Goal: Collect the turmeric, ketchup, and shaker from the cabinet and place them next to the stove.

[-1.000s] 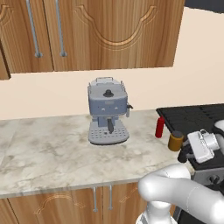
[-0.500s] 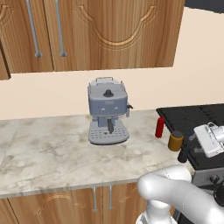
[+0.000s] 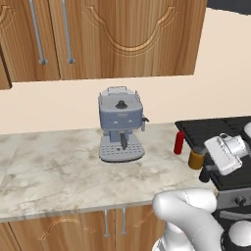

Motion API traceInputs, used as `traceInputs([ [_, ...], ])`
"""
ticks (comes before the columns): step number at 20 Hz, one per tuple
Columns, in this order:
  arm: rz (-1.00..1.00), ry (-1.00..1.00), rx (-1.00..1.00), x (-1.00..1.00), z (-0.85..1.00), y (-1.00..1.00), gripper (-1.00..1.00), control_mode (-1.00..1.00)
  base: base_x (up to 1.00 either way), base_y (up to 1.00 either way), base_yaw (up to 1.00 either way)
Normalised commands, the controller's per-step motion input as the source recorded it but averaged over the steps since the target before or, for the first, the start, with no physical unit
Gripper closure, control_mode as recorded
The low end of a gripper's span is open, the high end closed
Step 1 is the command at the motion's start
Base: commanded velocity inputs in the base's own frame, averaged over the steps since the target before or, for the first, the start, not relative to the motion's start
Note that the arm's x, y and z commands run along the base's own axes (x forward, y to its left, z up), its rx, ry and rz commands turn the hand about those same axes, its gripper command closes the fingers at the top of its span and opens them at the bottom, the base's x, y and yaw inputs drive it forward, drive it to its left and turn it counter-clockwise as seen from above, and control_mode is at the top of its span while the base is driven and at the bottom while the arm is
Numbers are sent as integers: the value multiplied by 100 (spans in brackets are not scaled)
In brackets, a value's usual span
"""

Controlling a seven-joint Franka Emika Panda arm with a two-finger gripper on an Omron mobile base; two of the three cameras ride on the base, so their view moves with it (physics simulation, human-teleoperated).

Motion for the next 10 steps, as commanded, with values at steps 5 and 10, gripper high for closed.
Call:
traceInputs([
  [5,0,7,-13,-10,2,100,-100,-100,0,0,0],
  [10,0,6,-16,-1,0,100,-100,-100,0,0,0],
])
